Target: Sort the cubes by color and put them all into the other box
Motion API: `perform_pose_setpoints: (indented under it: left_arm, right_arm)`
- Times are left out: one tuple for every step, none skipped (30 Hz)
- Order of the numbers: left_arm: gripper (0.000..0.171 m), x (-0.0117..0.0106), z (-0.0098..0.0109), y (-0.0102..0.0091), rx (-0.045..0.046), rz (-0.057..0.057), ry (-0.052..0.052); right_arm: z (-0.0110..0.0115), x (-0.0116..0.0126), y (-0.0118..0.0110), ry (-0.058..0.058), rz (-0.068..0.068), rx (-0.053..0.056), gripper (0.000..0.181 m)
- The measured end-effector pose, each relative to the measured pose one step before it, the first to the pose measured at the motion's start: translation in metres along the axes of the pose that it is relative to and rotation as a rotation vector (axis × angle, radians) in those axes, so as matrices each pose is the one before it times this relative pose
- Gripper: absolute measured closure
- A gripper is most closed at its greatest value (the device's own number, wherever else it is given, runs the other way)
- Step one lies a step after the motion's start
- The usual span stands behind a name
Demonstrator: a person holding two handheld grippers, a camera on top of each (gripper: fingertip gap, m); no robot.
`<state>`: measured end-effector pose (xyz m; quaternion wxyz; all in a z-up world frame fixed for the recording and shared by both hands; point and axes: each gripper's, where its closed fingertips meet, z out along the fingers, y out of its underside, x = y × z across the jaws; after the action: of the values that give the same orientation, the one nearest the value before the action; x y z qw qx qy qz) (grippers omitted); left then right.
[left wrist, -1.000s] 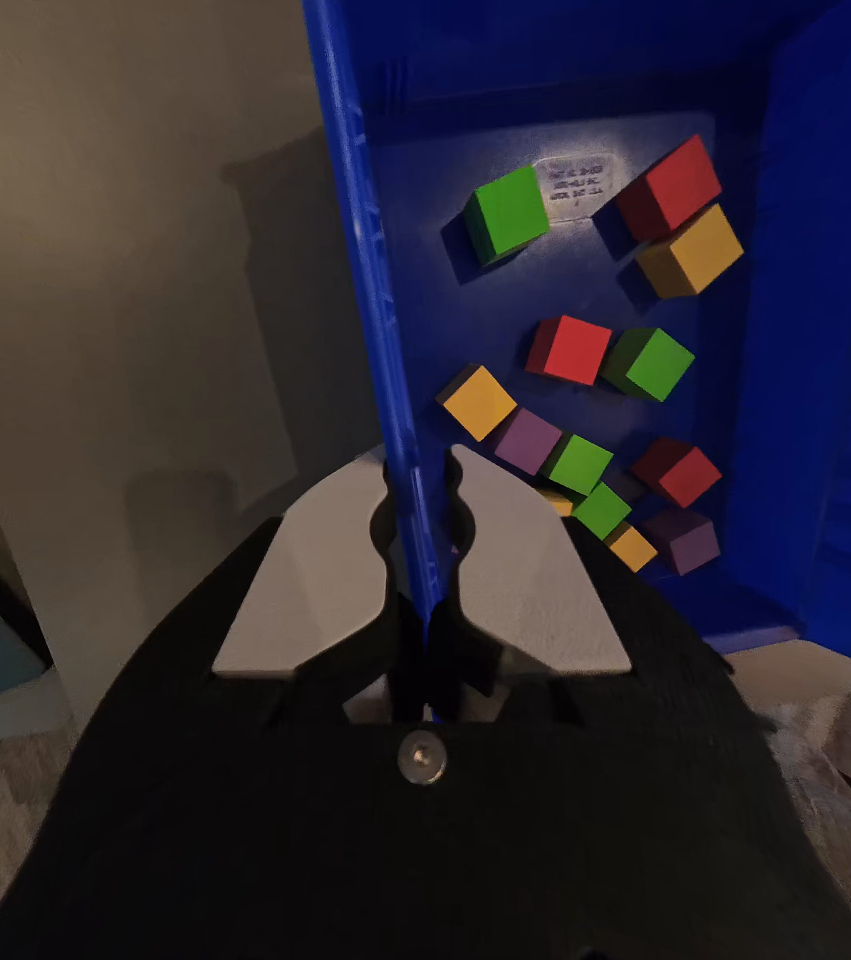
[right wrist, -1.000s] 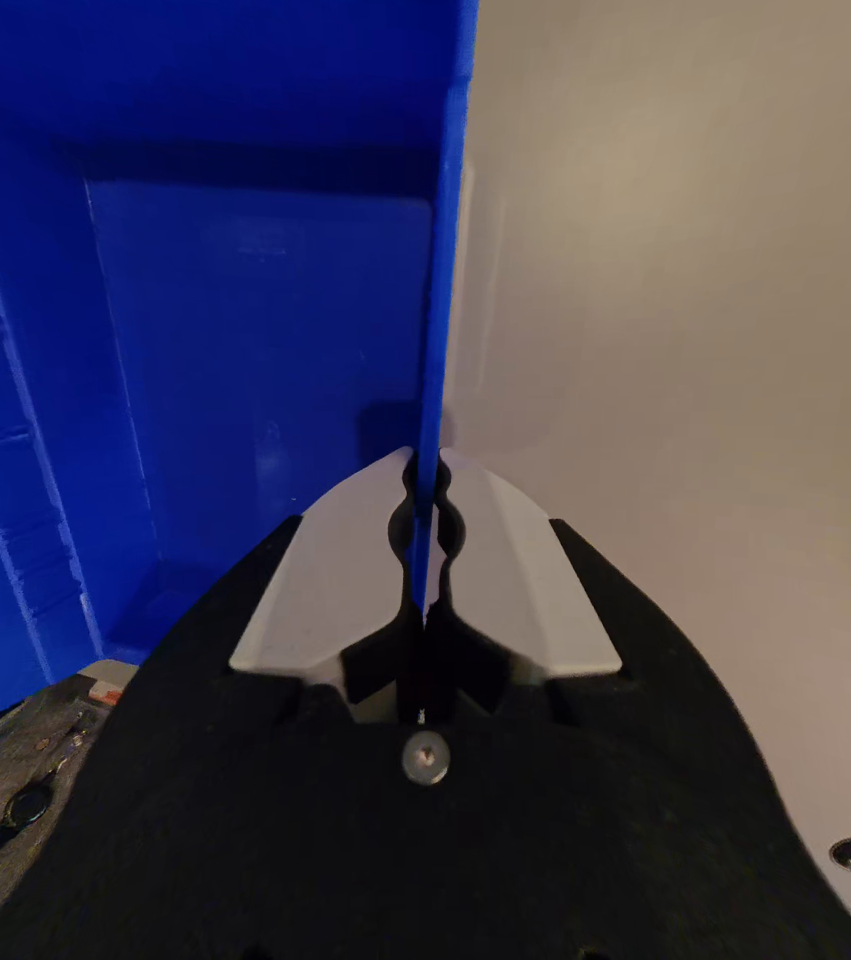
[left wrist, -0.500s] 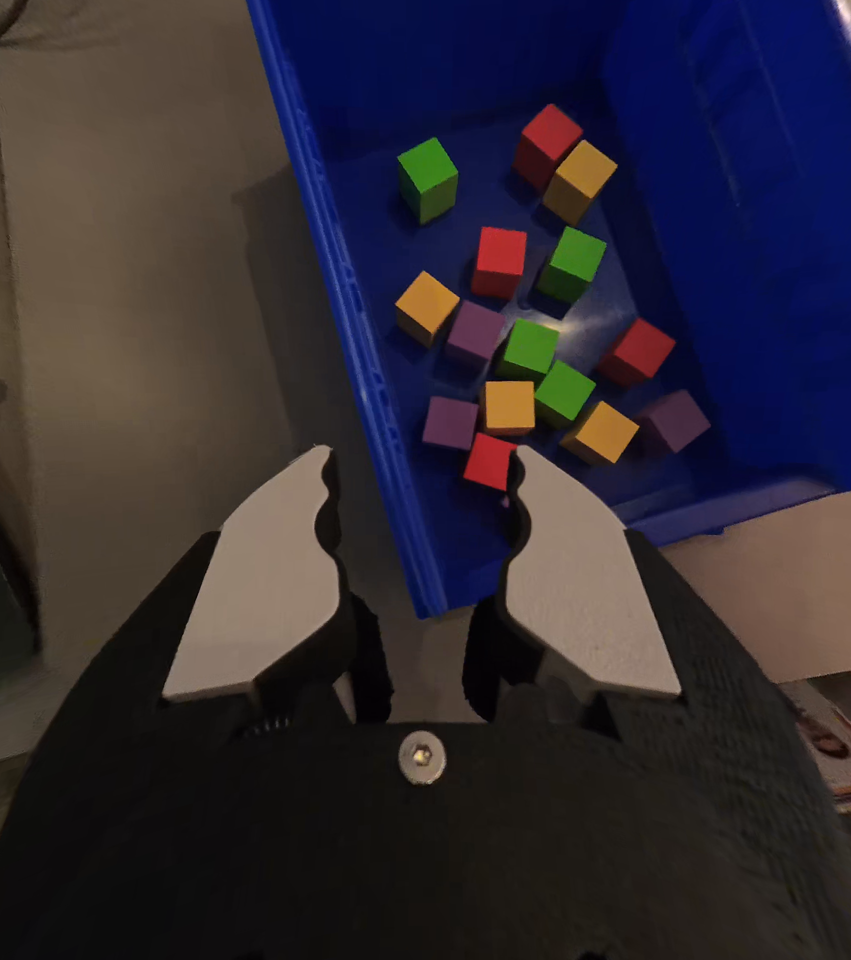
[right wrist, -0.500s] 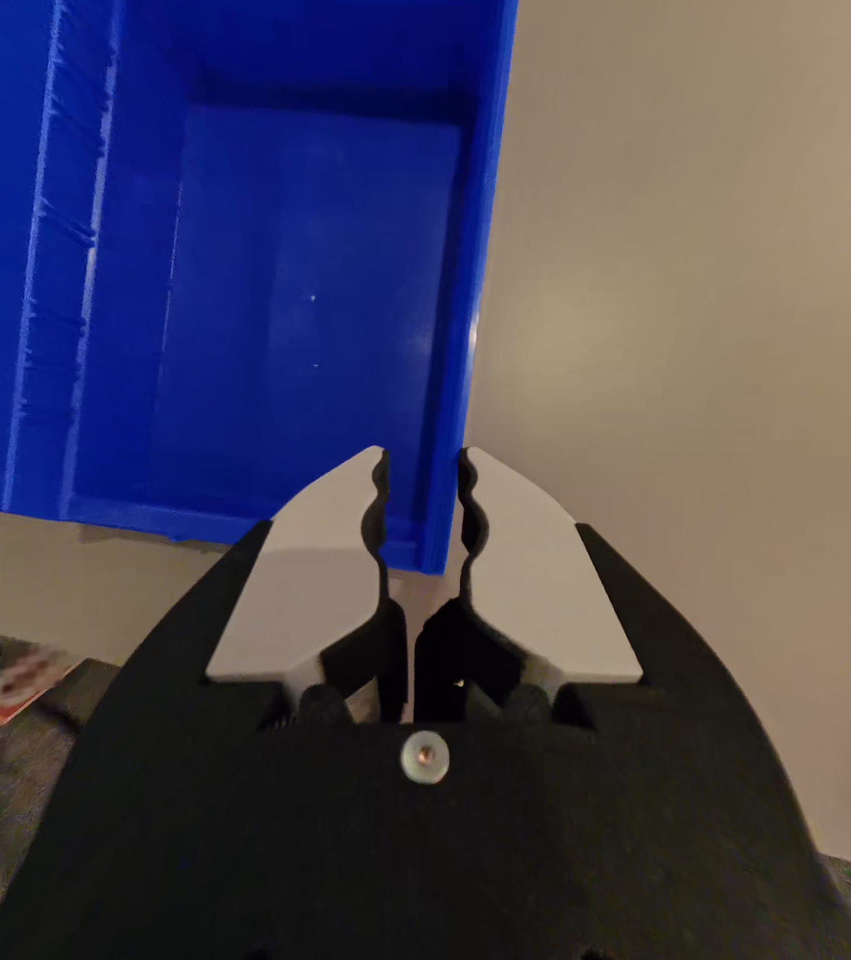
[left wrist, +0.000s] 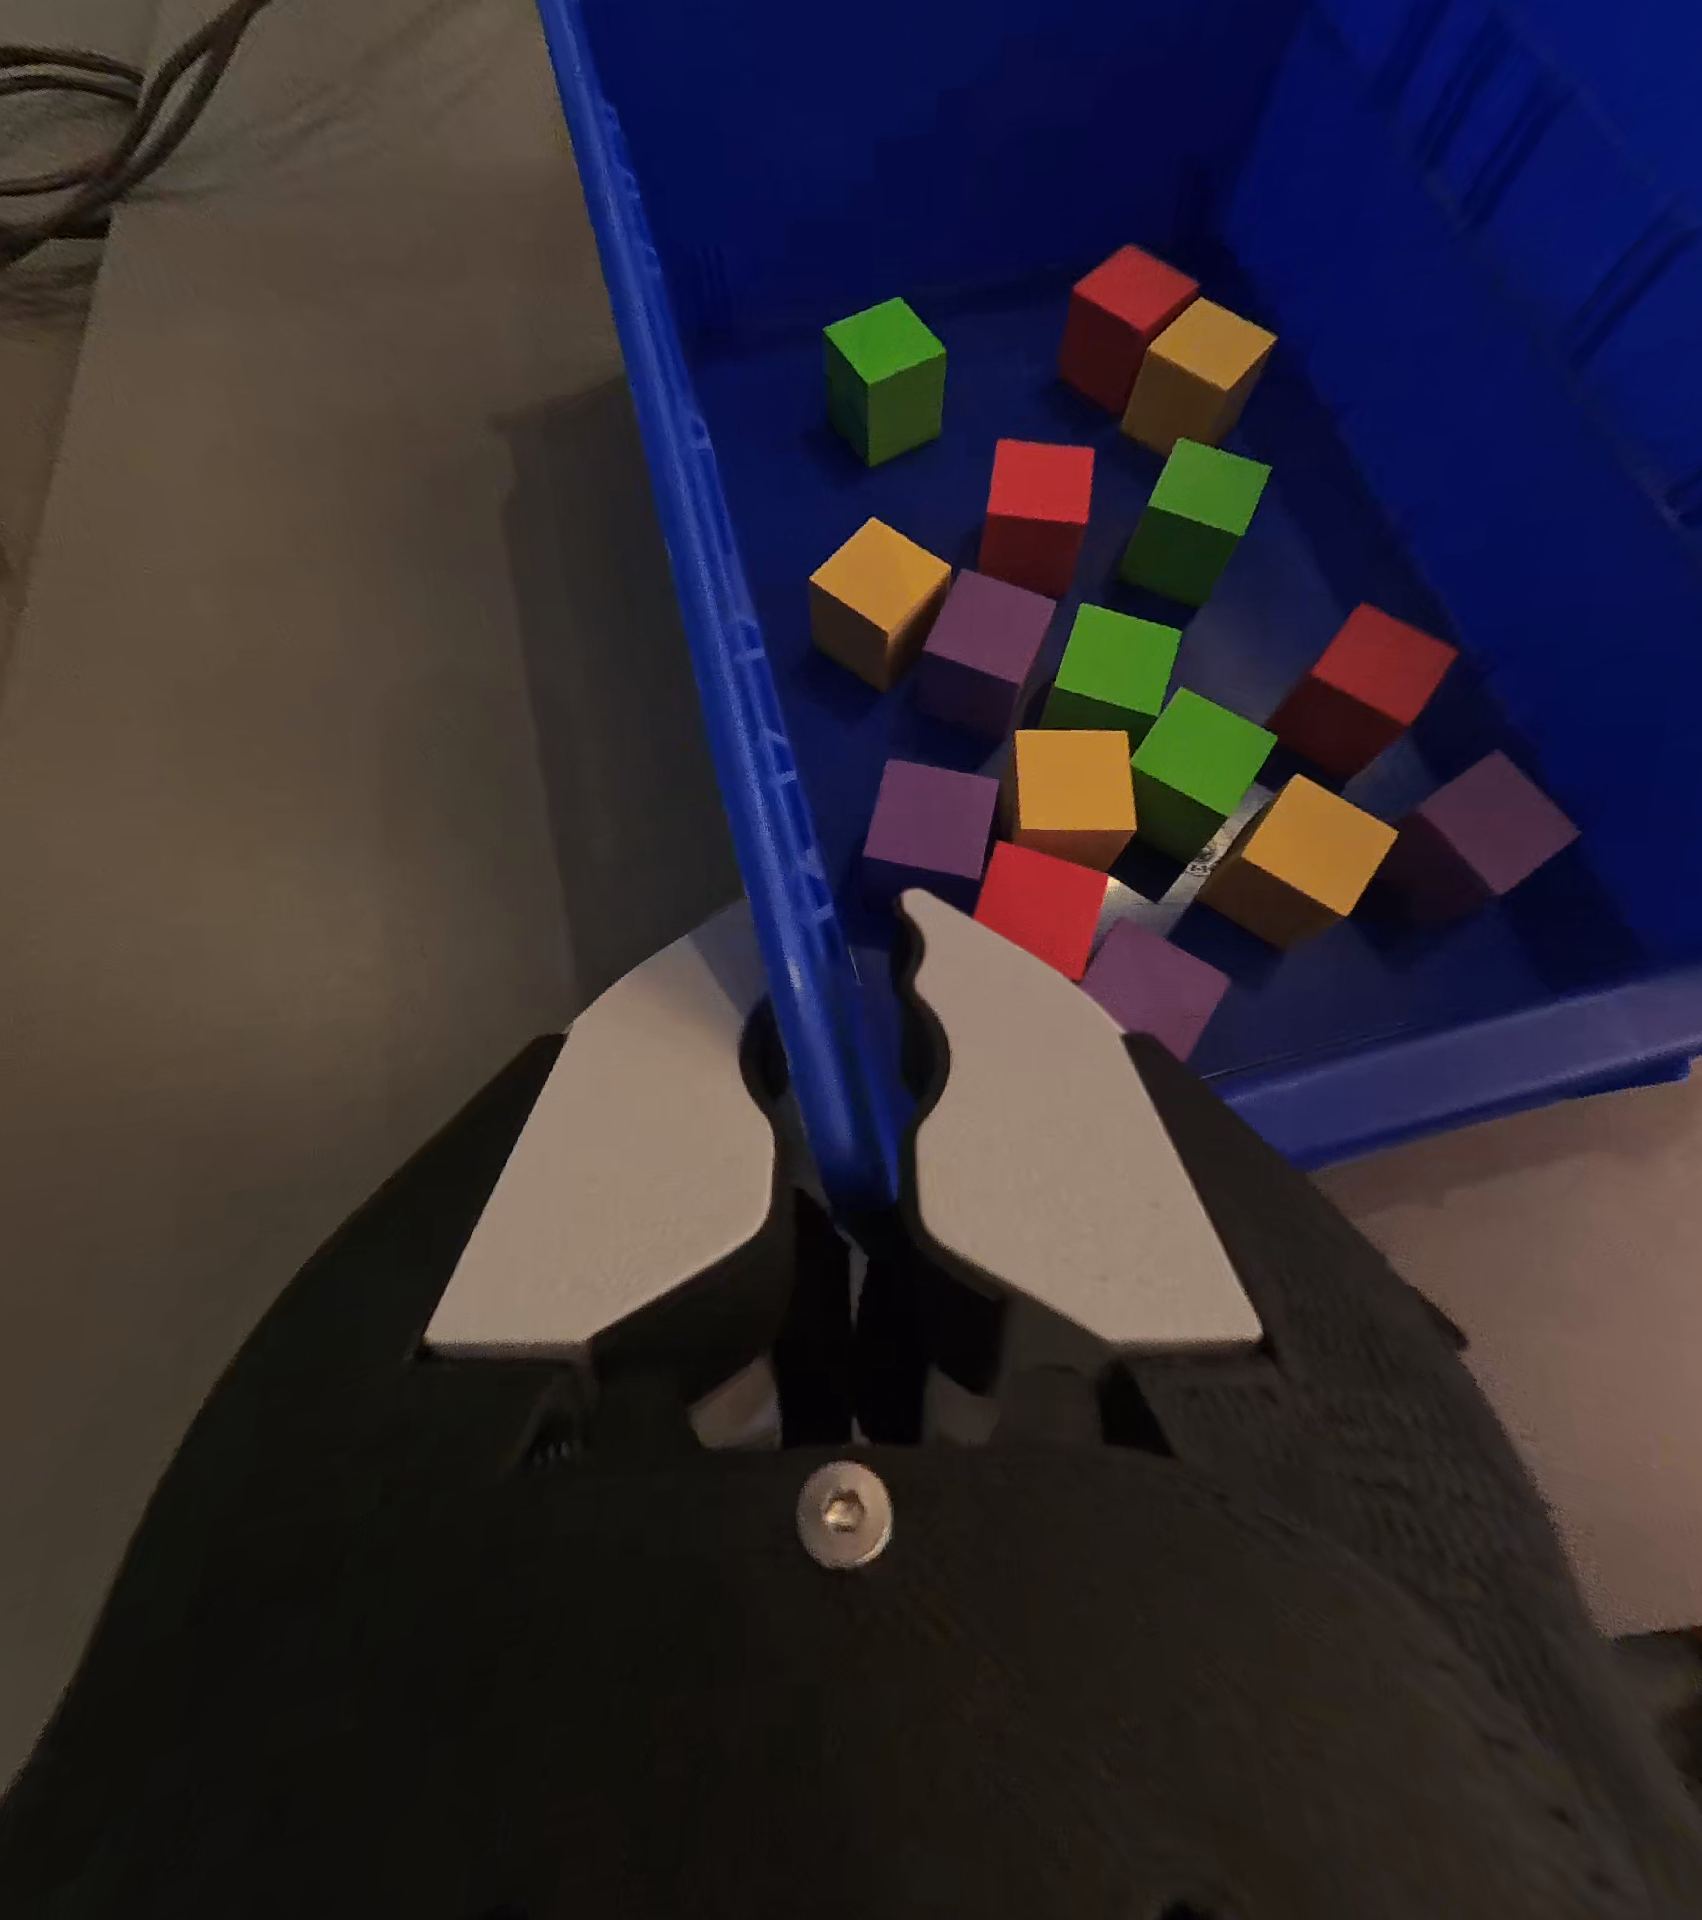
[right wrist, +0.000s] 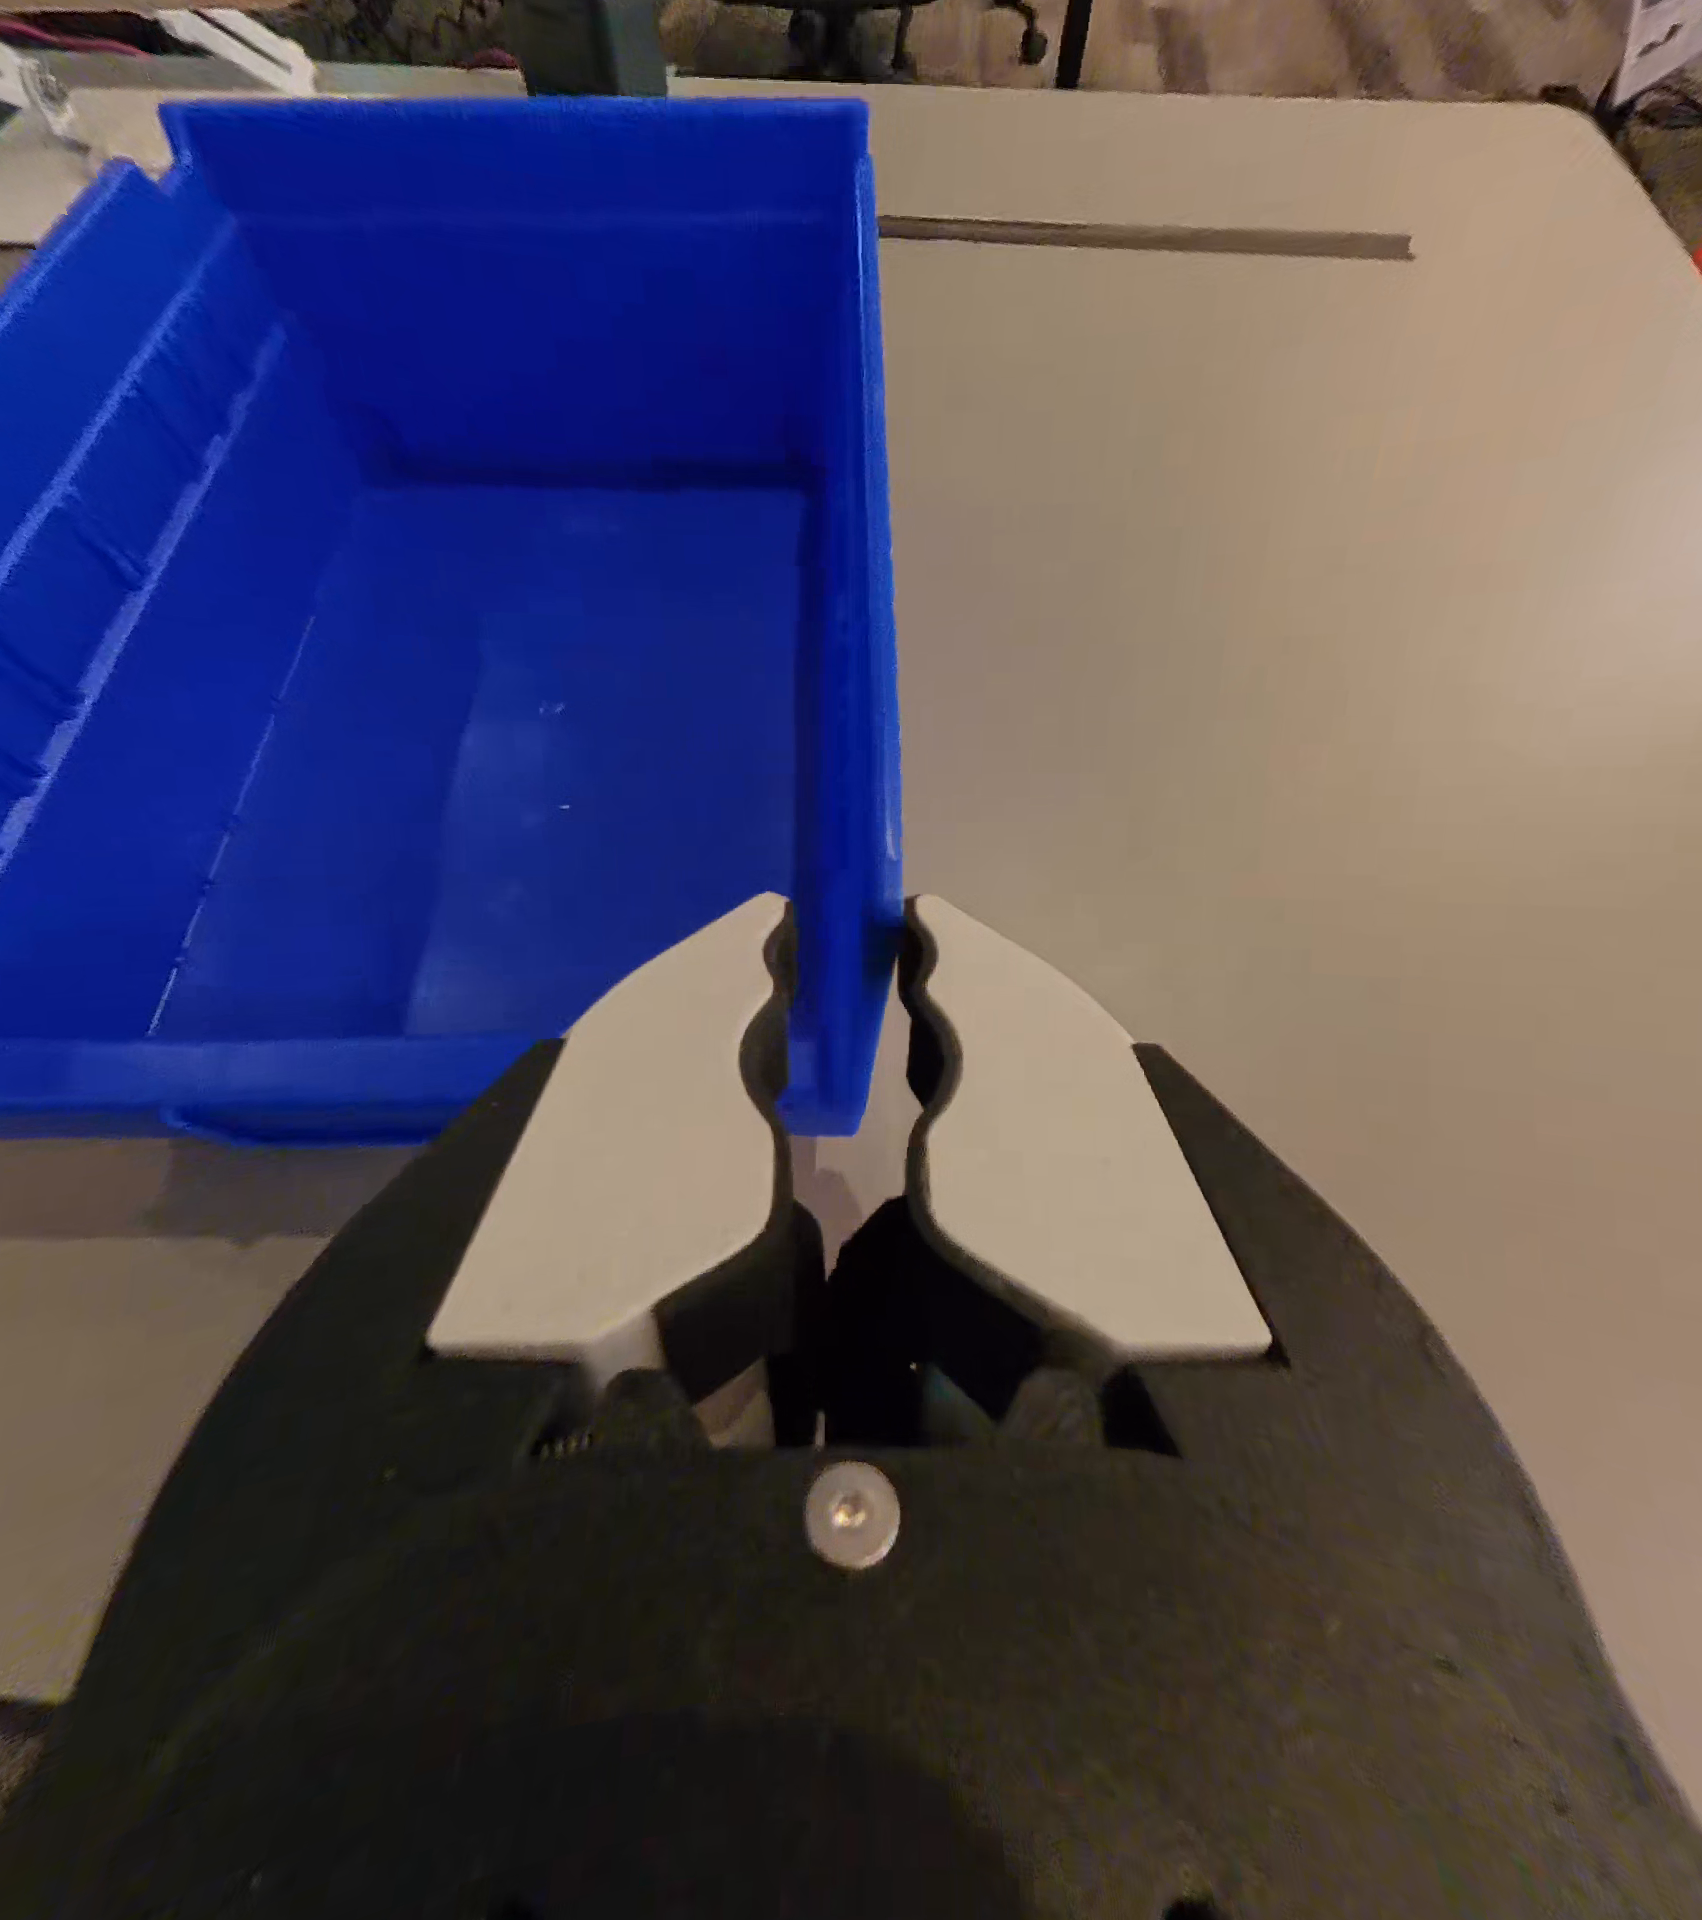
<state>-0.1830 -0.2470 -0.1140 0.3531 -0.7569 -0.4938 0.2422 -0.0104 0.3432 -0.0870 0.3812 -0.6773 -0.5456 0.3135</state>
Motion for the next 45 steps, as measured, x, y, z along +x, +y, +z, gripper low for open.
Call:
perform_pose_setpoints:
  left_arm:
    - [0.155, -0.00029, 0.00217, 0.00055, -0.00518, -0.0037, 0.0057]
    - [0.155, -0.00038, 0.00249, 0.00054, -0.00539, -0.008, 0.0036]
    - [0.155, -0.00136, 0.00226, 0.00003, -0.00134, -0.0072, -0.0056]
    - [0.157, -0.00248, 0.00139, -0.00043, 0.00231, 0.0008, -0.0178]
    - [0.162, -0.00286, 0.00071, -0.00049, 0.0015, 0.0072, -0.0226]
    - [0.164, -0.00168, 0.00073, -0.00029, -0.00275, 0.003, -0.0104]
    - [0.165, -0.00062, 0.0006, -0.00044, -0.00322, -0.009, 0.0053]
    - [0.164, -0.0011, 0.00042, -0.0002, -0.0027, -0.0081, 0.0052]
    - [0.165, -0.00096, 0.00002, -0.00022, -0.00217, -0.0006, 0.0027]
    - [0.165, -0.0005, -0.00008, 0.00002, -0.00102, 0.0004, 0.0015]
    - [0.165, -0.00029, -0.00016, 0.00006, 0.0011, 0.0015, -0.0015]
    - [0.165, 0.00004, 0.0, 0.00015, 0.00335, -0.0004, -0.0017]
    - [0.165, -0.00008, -0.00009, -0.00009, 0.00429, -0.0038, -0.0012]
    - [0.165, -0.00026, -0.00025, 0.0002, 0.00211, -0.0041, -0.0027]
    - [0.165, -0.00032, -0.00014, 0.00007, 0.00259, -0.0047, -0.0032]
    - [0.165, -0.00062, 0.00002, -0.00008, 0.00292, -0.0049, -0.0027]
    - [0.165, -0.00057, 0.00024, -0.00028, 0.00319, -0.0043, -0.0028]
    - [0.165, -0.00074, 0.00056, -0.0005, 0.0025, -0.0002, -0.0031]
    - [0.165, -0.00119, 0.00084, -0.0007, 0.00046, -0.0008, -0.0019]
    - [0.165, -0.0012, 0.00118, -0.00095, 0.00036, -0.0047, 0.0003]
    - [0.165, -0.001, 0.00137, -0.00113, 0.00035, 0.0017, -0.0005]
    - [0.165, -0.0007, 0.00152, -0.00121, -0.00038, 0.0069, -0.0012]
    - [0.165, -0.0003, 0.00158, -0.00131, 0.0004, 0.0053, 0.0011]
    - [0.165, 0.00018, 0.0016, -0.00144, 0.00171, 0.0088, 0.0017]
    - [0.165, 0.00031, 0.00149, -0.00127, 0.00203, 0.0106, -0.0002]
    - [0.165, 0.00031, 0.00111, -0.00098, 0.0011, 0.0004, 0.0015]
    - [0.165, 0.00023, 0.00098, -0.0008, 0.00215, -0.0014, 0.0029]
    - [0.165, 0.0, 0.00084, -0.00076, 0.00295, 0.0027, 0.0019]
    - [0.165, -0.00031, 0.00077, -0.00068, 0.00307, 0.0004, 0.0029]
    - [0.165, -0.00043, 0.00073, -0.00059, 0.00425, -0.0039, 0.0046]
    - [0.165, -0.00052, 0.00063, -0.00062, 0.00565, -0.0007, 0.0041]
    - [0.165, -0.00042, 0.00038, -0.00036, 0.00443, 0.0026, 0.0021]
    - [0.166, -0.00017, 0.00017, -0.0002, 0.00107, 0.003, 0.0023]
    - [0.165, 0.00006, -0.00006, 0.00011, -0.00249, 0.0037, 0.0024]
    - [0.165, -0.00001, -0.00003, -0.00004, -0.00096, 0.0024, 0.0009]
    - [0.165, 0.00003, -0.00013, 0.0001, 0.00004, -0.0011, 0.0008]
    - [0.164, 0.00028, -0.00038, 0.00007, -0.00018, -0.0047, 0.0036]
    - [0.163, 0.00061, -0.00035, -0.00018, 0.00274, -0.0047, 0.0063]
    - [0.162, 0.00129, -0.00043, -0.00039, 0.00612, -0.0029, 0.0096]
    - [0.157, 0.00135, -0.00077, -0.00108, 0.01164, -0.0067, 0.0111]
    - [0.143, 0.00052, -0.00091, -0.00086, 0.00976, -0.0131, 0.0053]
    - [0.128, -0.00091, -0.00099, 0.00043, -0.00015, -0.0147, -0.0018]
    - [0.116, -0.00133, -0.00156, 0.00088, -0.00235, -0.013, -0.0037]
    - [0.109, -0.00102, -0.00269, 0.00035, 0.00366, -0.0119, -0.0001]
    - [0.107, -0.00008, -0.00393, 0.00005, 0.00769, -0.0105, 0.0053]
  right_arm:
    - [0.00447, -0.00026, 0.0027, -0.0085, 0.0204, -0.0062, 0.164]
    - [0.00434, -0.0008, 0.00399, -0.0124, 0.0167, -0.0158, 0.166]
    - [0.00311, -0.00082, 0.00185, -0.0062, 0.0134, 0.0004, 0.17]
    - [0.00099, 0.00091, 0.00008, 0.0147, -0.0001, 0.0105, 0.175]
    - [-0.00033, -0.00237, -0.00101, -0.0015, -0.01, 0.0094, 0.178]
    - [-0.00032, -0.00381, -0.00098, -0.0037, 0.0063, 0.0059, 0.178]
    - [0.00019, -0.00502, -0.00066, -0.0037, -0.0047, 0.0059, 0.179]
    - [0.00084, -0.00454, 0.00014, 0.0038, -0.0104, 0.0022, 0.178]
    - [0.00117, -0.00542, -0.00023, -0.0007, -0.0023, 0.0086, 0.178]
    - [0.00137, -0.00719, 0.00001, -0.0131, 0.0063, 0.0067, 0.178]
    - [0.00181, -0.00789, 0.00064, -0.0155, 0.0042, 0.0007, 0.177]
    - [0.00151, -0.00736, 0.00043, -0.0091, -0.0057, 0.0029, 0.177]
    - [0.00064, -0.00571, -0.00017, 0.0015, -0.0116, 0.0035, 0.177]
    - [-0.0001, -0.00442, 0.00017, 0.0025, -0.0114, 0.0, 0.176]
    - [-0.00088, -0.00317, 0.00088, -0.0007, -0.0077, -0.0037, 0.176]
    - [-0.00162, -0.00169, 0.00098, -0.0027, -0.001, -0.0003, 0.176]
    - [-0.00209, -0.0008, 0.00113, -0.0029, 0.0081, 0.0027, 0.176]
    - [-0.00215, -0.00019, 0.00122, 0.0005, 0.0032, 0.0022, 0.176]
    - [-0.00219, 0.00067, 0.00117, 0.0062, -0.0011, -0.0009, 0.176]
    - [-0.00175, 0.00065, 0.00103, 0.0012, 0.0061, -0.0013, 0.176]
    - [-0.00117, -0.0002, 0.00069, -0.005, 0.0044, 0.0003, 0.176]
    - [-0.0006, -0.00009, 0.00033, -0.0002, -0.0036, -0.001, 0.177]
    - [-0.00012, -0.00033, 0.00006, 0.0016, -0.0033, -0.0033, 0.177]
    - [0.00013, -0.00119, -0.00027, -0.0021, -0.0015, -0.0023, 0.177]
    - [0.00064, -0.00195, -0.00016, -0.0045, -0.003, -0.0025, 0.176]
    - [0.00074, -0.00236, 0.00005, -0.006, -0.0036, -0.0014, 0.176]
    - [0.00087, -0.00209, -0.00045, -0.0029, -0.0036, 0.0046, 0.176]
    - [0.00076, -0.00129, -0.00037, 0.0001, -0.0071, 0.0017, 0.176]
    - [0.00067, -0.00031, -0.00041, -0.002, -0.0012, -0.0008, 0.176]
    - [0.00068, -0.00005, -0.0004, -0.0072, 0.0046, 0.0009, 0.176]
    - [0.00042, 0.00018, -0.00034, -0.0076, 0.0009, 0.0004, 0.176]
    - [0.00016, 0.00035, -0.00015, -0.0027, -0.0031, 0.0004, 0.176]
    - [-0.00001, -0.00014, 0.00002, -0.0022, -0.0034, -0.0001, 0.176]
    - [-0.00006, 0.00008, -0.00009, 0.001, -0.0049, 0.0003, 0.176]
    - [-0.00002, 0.00016, 0.0, 0.002, -0.0043, 0.0003, 0.176]
    - [-0.00015, -0.00012, 0.00005, -0.0015, 0.0007, 0.0003, 0.176]
    - [-0.00037, -0.0002, -0.00008, -0.0035, 0.0033, 0.0029, 0.175]
    - [-0.0006, 0.00009, -0.00013, -0.0015, 0.0007, 0.0049, 0.175]
    - [-0.00049, 0.00091, -0.00005, 0.0035, -0.0004, 0.0044, 0.169]
    - [-0.00094, 0.00143, -0.00021, 0.006, -0.0011, 0.005, 0.157]
    - [-0.00174, 0.00186, -0.00107, 0.0081, -0.0029, 0.0114, 0.147]
    - [-0.00238, 0.00295, -0.00179, 0.0146, -0.0077, 0.0161, 0.139]
    - [-0.00323, 0.0037, -0.00254, 0.0202, -0.0099, 0.0194, 0.131]
    - [-0.00353, 0.0025, -0.00254, 0.0124, -0.0064, 0.0158, 0.127]
    - [-0.00338, 0.00207, -0.00218, 0.0083, -0.0042, 0.0098, 0.126]
